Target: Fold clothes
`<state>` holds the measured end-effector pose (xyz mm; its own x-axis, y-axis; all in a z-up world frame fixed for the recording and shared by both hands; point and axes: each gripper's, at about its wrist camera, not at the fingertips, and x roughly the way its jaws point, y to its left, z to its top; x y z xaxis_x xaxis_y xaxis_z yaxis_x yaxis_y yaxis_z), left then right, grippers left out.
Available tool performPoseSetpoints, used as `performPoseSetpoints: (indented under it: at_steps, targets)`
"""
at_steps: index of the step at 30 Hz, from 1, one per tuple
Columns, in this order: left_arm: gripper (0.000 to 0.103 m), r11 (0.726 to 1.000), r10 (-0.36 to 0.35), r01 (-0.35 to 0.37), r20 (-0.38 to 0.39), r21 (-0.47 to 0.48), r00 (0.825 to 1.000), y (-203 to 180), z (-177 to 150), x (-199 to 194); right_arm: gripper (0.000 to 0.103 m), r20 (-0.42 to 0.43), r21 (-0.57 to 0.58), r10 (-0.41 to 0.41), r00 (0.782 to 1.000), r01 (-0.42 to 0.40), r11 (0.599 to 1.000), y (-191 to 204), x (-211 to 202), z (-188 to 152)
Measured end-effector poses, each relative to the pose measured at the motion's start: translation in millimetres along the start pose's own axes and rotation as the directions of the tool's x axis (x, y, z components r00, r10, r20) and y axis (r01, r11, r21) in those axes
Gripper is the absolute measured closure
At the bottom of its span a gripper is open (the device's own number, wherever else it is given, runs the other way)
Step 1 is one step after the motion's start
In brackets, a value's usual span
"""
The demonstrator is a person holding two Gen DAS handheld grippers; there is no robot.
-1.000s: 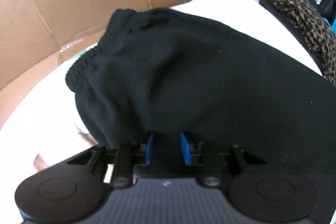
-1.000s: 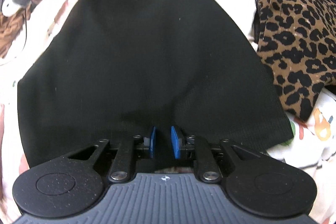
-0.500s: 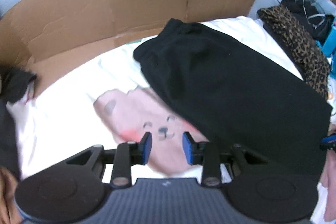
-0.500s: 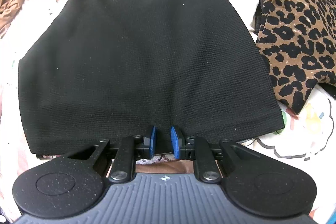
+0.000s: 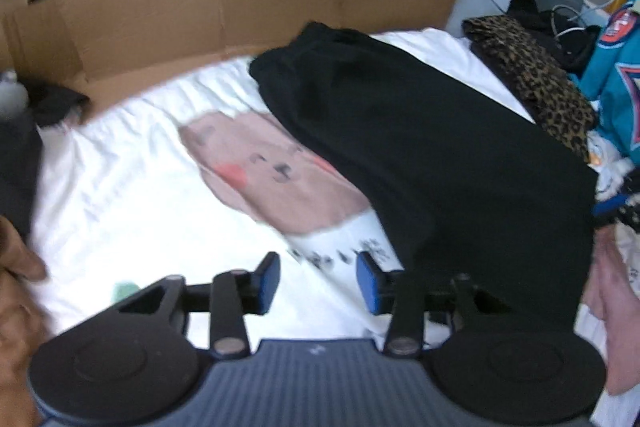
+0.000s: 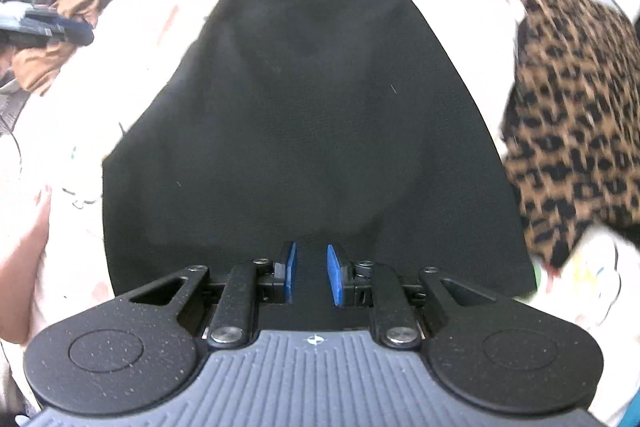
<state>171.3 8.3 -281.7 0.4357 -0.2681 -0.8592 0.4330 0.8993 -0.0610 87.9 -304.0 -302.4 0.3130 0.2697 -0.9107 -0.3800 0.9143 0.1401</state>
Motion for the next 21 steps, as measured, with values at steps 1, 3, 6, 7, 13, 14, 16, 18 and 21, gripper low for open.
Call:
performPoseSetpoints:
  at_steps: [1, 3, 6, 7, 13, 14, 16, 18, 21]
  targets:
    - [0.056, 1.000, -0.014, 0.014, -0.016, -0.002, 1.000, -2, -6, 2, 0.080, 0.007, -0.010, 0.008, 1.000, -0.008, 1.000, 5, 1, 3]
    - [0.056, 0.999, -0.034, 0.034, -0.036, 0.001, 0.999, -5, -17, 6, 0.080, 0.021, -0.029, 0.024, 0.999, -0.024, 0.999, 14, 4, 10]
    - [0.056, 0.998, -0.061, 0.061, -0.061, -0.010, 0.996, -8, -30, 11, 0.079, 0.041, -0.058, 0.049, 0.998, -0.047, 0.997, 28, 7, 21]
    - [0.056, 0.998, -0.069, 0.068, -0.065, -0.009, 0.996, -10, -33, 13, 0.079, 0.048, -0.068, 0.057, 0.997, -0.054, 0.996, 33, 9, 24]
    - [0.055, 0.988, -0.153, 0.155, -0.099, 0.015, 0.983, -22, -53, 17, 0.073, 0.067, -0.137, 0.121, 0.990, -0.111, 0.984, 63, 15, 43]
    - [0.055, 0.986, -0.164, 0.166, -0.100, 0.011, 0.981, -24, -55, 18, 0.072, 0.064, -0.151, 0.135, 0.989, -0.124, 0.981, 68, 16, 45]
    - [0.055, 0.985, -0.170, 0.173, -0.106, 0.014, 0.980, -26, -59, 19, 0.070, 0.058, -0.178, 0.163, 0.985, -0.150, 0.972, 78, 17, 50]
    - [0.055, 0.984, -0.171, 0.174, -0.107, 0.023, 0.980, -28, -62, 21, 0.070, 0.050, -0.205, 0.191, 0.980, -0.177, 0.963, 88, 19, 54]
    - [0.055, 0.982, -0.184, 0.186, -0.105, 0.008, 0.977, -26, -65, 21, 0.061, 0.036, -0.232, 0.231, 0.972, -0.217, 0.948, 104, 26, 58]
